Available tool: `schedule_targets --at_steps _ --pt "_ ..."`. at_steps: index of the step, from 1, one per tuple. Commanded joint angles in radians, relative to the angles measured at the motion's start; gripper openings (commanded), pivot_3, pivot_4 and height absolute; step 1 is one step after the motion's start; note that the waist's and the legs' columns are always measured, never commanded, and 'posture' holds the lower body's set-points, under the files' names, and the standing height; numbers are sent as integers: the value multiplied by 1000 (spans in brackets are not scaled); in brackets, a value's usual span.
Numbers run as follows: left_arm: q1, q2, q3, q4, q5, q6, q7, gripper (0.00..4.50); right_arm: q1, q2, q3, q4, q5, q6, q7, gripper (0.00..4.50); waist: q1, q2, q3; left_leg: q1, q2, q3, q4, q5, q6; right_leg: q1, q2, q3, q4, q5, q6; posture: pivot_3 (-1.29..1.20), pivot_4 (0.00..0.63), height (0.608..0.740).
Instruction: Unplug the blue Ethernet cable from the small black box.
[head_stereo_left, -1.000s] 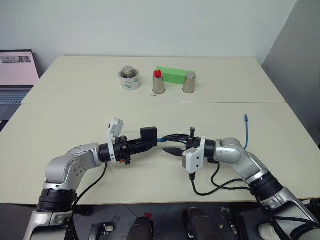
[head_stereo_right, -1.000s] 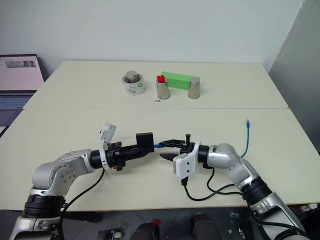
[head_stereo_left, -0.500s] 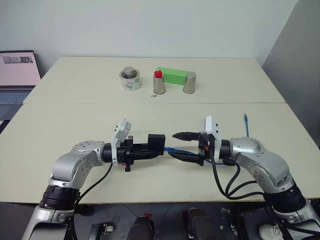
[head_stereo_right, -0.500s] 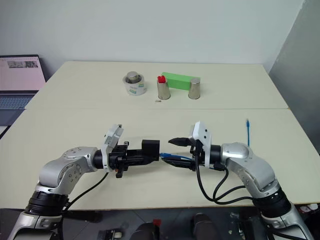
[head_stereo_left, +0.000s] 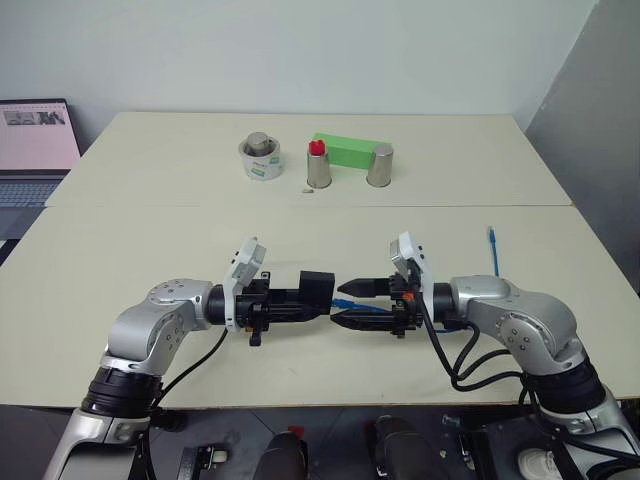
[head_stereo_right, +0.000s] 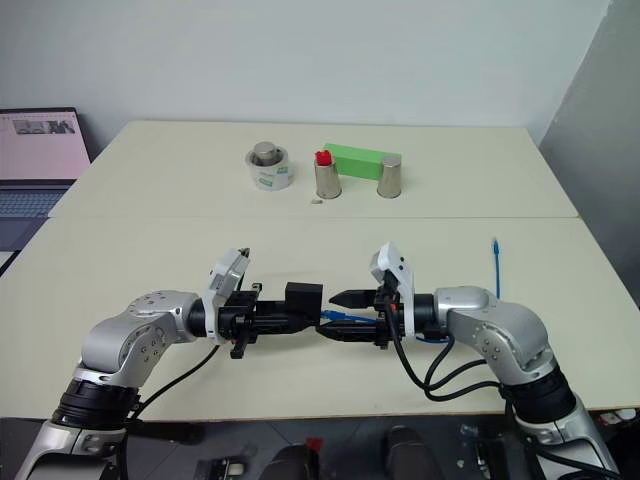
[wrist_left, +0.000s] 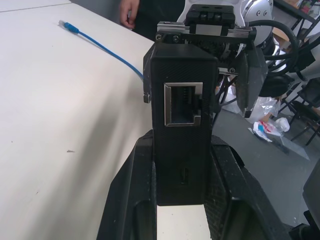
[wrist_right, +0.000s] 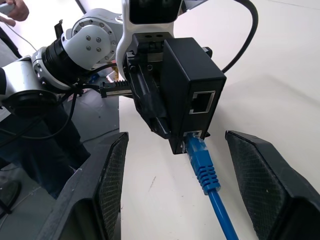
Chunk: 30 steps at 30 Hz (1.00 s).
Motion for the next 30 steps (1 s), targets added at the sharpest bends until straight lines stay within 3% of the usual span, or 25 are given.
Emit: schedule_targets --at_steps 1,8,14,22,30 --pt "-12 -3 6 -35 -2 -17 -1 797 -18 16 -4 -1 6 -1 9 3274 0 0 0 0 0 0 0 0 0 0 0 0 0 0 0 0 150 740" --pt "-11 -3 4 -41 4 -19 3 797 -27 18 6 15 -14 -3 21 3274 0 0 0 -1 0 0 0 0 0 -1 0 0 0 0 0 0 150 740" --pt "-12 -10 5 -48 2 -20 8 797 -32 2 32 27 -56 -28 49 2155 0 0 0 -2 0 0 0 0 0 -2 0 0 0 0 0 0 150 740" --pt "-5 -3 -15 -57 23 -46 -11 797 -53 -6 43 48 -77 -32 93 2118 0 0 0 -2 0 0 0 0 0 -2 0 0 0 0 0 0 150 740" --pt "-8 -5 -12 -41 27 -55 -13 797 -67 -10 29 54 -64 -21 122 704 0 0 0 -3 0 0 0 0 0 -2 0 0 0 0 0 0 150 740"
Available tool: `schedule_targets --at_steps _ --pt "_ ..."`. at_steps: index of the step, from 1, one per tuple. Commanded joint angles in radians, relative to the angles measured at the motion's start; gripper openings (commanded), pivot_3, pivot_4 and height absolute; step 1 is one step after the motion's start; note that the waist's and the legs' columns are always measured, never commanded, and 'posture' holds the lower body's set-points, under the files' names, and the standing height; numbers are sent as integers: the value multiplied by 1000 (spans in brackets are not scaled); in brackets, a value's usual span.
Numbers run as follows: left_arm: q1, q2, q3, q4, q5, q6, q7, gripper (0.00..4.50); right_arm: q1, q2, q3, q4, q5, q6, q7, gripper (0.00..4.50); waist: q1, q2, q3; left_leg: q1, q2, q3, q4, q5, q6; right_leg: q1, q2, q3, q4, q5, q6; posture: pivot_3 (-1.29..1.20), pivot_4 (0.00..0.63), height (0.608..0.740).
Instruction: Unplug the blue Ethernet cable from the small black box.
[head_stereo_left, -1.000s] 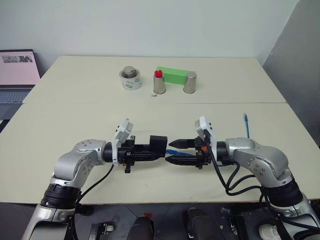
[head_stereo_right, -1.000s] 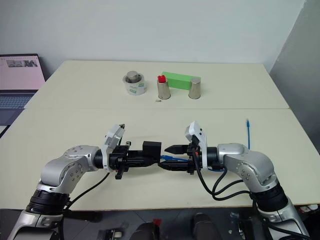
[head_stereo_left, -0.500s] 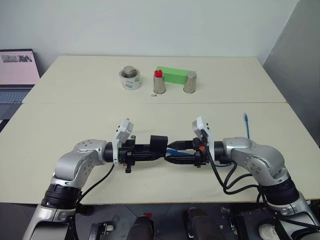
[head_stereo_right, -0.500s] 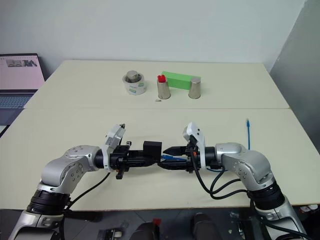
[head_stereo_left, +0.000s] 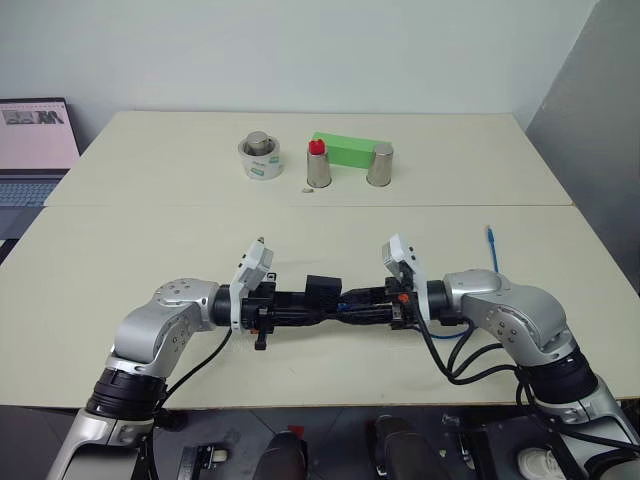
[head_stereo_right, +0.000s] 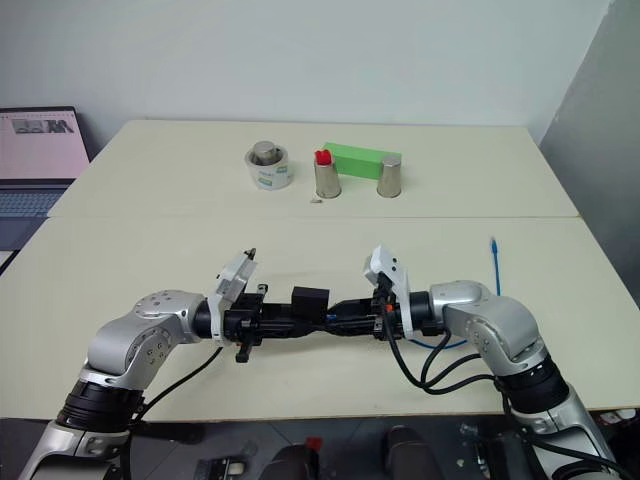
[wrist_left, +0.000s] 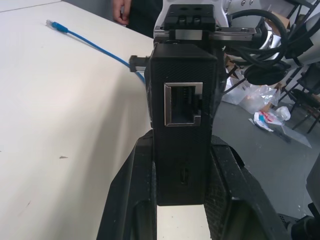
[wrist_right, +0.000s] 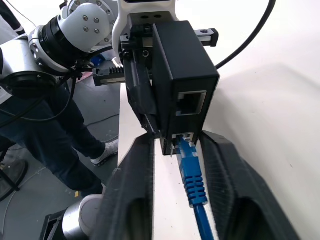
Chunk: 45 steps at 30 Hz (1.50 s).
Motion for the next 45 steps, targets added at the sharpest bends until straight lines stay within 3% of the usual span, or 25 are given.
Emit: schedule_targets --at_steps 1,15,17,22,42,45 --pt "-12 3 14 -10 -2 -15 -1 797 -22 -2 -20 -20 16 -3 23 704 0 0 0 0 0 0 0 0 0 0 0 0 0 0 0 0 150 740" --pt "-19 3 13 -4 3 -24 -5 797 -22 -19 -7 -13 5 -1 58 704 0 0 0 0 0 0 0 0 0 0 0 0 0 0 0 0 150 740" --pt "-18 2 12 -3 3 -25 -3 797 -20 -13 -14 -10 5 -4 50 1406 0 0 0 0 0 0 0 0 0 0 0 0 0 0 0 0 150 740" --pt "-16 1 12 -2 5 -27 1 797 -14 -27 -18 -18 14 20 48 2436 0 0 0 0 0 0 0 0 0 0 0 0 0 0 0 0 150 740" --pt "-6 1 7 -15 4 -29 9 797 -32 -17 -28 40 7 31 41 2459 0 0 0 0 0 0 0 0 0 0 0 0 0 0 0 0 150 740" --pt "-2 5 5 -19 6 -32 6 797 -34 -16 -24 44 4 29 44 1943 0 0 0 0 0 0 0 0 0 0 0 0 0 0 0 0 150 740"
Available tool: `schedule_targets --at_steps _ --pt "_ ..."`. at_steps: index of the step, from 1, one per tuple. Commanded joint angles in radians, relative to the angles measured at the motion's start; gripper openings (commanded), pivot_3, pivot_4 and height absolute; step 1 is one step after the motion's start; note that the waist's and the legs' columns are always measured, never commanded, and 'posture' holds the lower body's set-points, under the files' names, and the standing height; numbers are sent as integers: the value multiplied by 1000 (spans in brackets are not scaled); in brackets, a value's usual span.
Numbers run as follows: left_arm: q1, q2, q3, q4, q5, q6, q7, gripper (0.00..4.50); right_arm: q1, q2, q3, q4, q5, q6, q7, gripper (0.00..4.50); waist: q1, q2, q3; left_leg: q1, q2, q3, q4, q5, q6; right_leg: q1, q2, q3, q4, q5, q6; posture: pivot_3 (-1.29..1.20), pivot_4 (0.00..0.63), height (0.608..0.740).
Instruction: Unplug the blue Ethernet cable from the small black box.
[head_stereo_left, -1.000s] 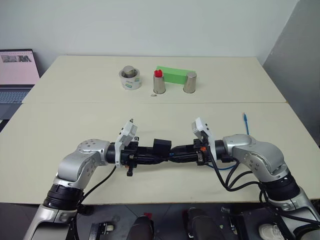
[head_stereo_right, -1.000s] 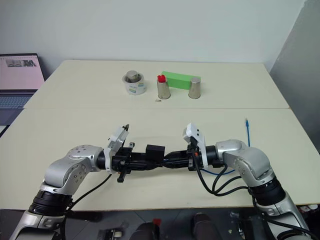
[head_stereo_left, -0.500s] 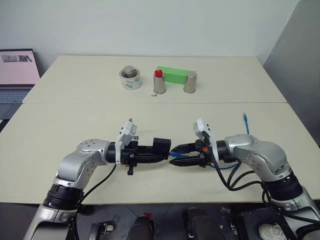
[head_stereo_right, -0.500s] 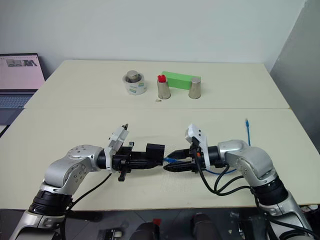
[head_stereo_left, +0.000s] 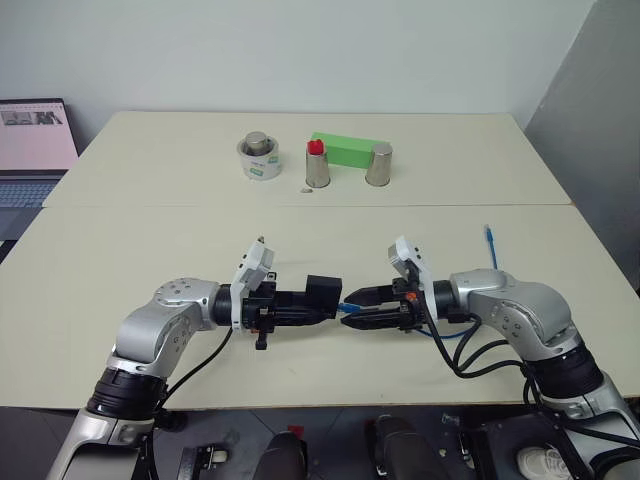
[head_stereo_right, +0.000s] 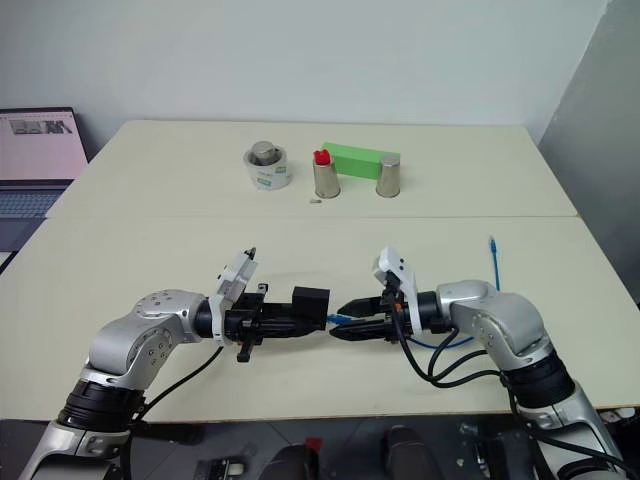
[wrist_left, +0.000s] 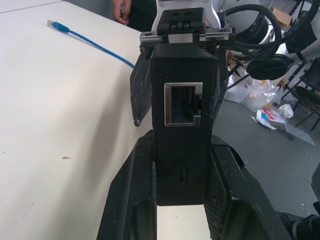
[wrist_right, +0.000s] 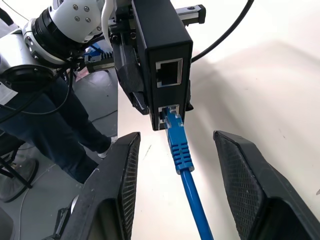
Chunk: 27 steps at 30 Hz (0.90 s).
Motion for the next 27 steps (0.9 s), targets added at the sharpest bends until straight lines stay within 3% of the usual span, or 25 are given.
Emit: schedule_targets --at_steps 1,2,9,21,23,27 --pt "0 5 11 -26 -1 -15 -5 797 -21 6 -15 -10 6 -5 9 1705 0 0 0 0 0 0 0 0 0 0 0 0 0 0 0 0 150 740" --pt "0 6 10 -25 0 -17 -7 797 -22 7 -14 -7 5 -6 10 1314 0 0 0 0 0 0 0 0 0 0 0 0 0 0 0 0 150 740" --pt "10 9 2 -30 4 -24 -16 797 -28 0 -5 -3 -6 -9 24 21 0 0 0 0 0 0 0 0 0 0 0 0 0 0 0 0 150 740" --pt "18 11 -3 -20 14 -37 -24 797 -30 -20 1 -22 2 -10 62 21 0 0 0 0 0 0 0 0 0 0 0 0 0 0 0 0 150 740" --pt "16 10 -3 -15 17 -39 -23 797 -25 -38 11 -33 -3 -20 84 732 0 0 0 0 0 0 0 0 0 0 0 0 0 0 0 0 150 740" --pt "14 9 -2 -6 23 -44 -27 797 -20 -56 20 -44 -5 -19 96 1676 0 0 0 0 0 0 0 0 0 0 0 0 0 0 0 0 150 740"
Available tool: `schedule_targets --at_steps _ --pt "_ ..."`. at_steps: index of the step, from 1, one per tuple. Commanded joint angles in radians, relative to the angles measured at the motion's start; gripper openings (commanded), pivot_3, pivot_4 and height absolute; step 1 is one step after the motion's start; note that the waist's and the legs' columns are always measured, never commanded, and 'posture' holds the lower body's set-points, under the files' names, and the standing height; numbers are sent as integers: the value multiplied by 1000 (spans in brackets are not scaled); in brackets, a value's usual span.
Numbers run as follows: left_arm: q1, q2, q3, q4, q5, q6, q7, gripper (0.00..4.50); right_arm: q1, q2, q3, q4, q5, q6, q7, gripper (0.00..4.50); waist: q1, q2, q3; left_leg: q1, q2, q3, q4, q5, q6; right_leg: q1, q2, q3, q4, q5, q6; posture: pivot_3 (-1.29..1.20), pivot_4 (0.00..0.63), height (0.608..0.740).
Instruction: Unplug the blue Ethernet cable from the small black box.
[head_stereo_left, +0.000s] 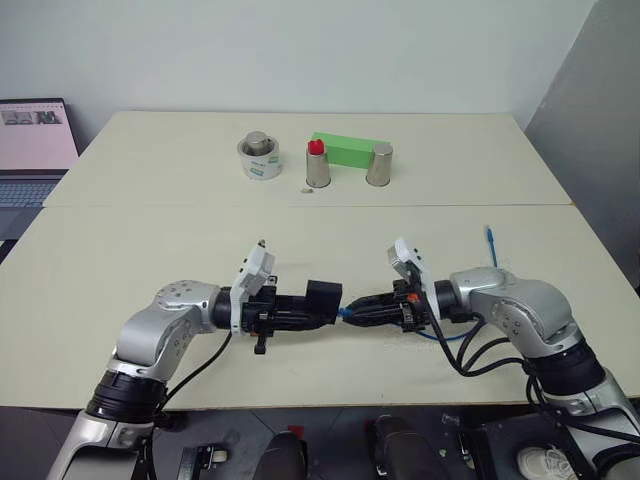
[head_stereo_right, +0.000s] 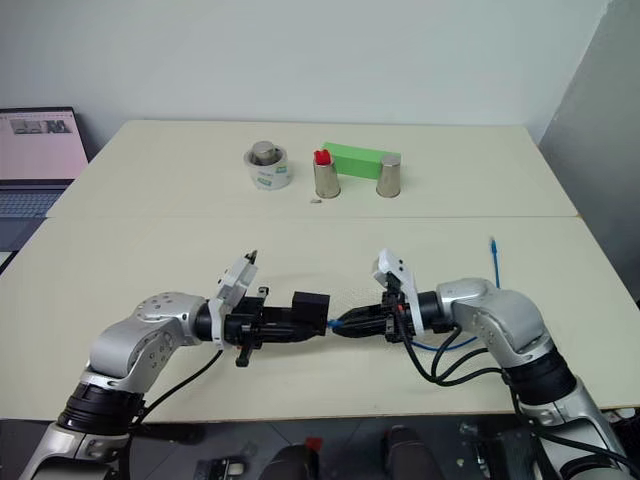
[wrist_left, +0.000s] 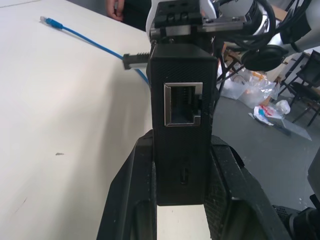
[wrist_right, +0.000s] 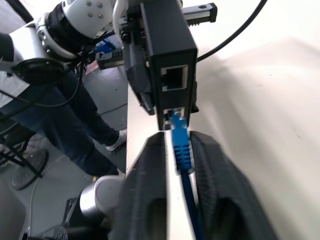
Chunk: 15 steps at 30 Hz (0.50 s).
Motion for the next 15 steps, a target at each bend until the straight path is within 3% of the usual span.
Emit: schedule_targets --at_steps 1,15 --pt "-1 5 8 -6 0 -16 -8 797 -8 -15 0 -46 2 -10 28 1851 0 0 0 0 0 0 0 0 0 0 0 0 0 0 0 0 150 740" --pt "22 -16 96 -1 -120 92 19 797 36 77 -92 -37 63 29 -61 1886 0 0 0 -1 0 0 0 0 0 -1 0 0 0 0 0 0 150 740"
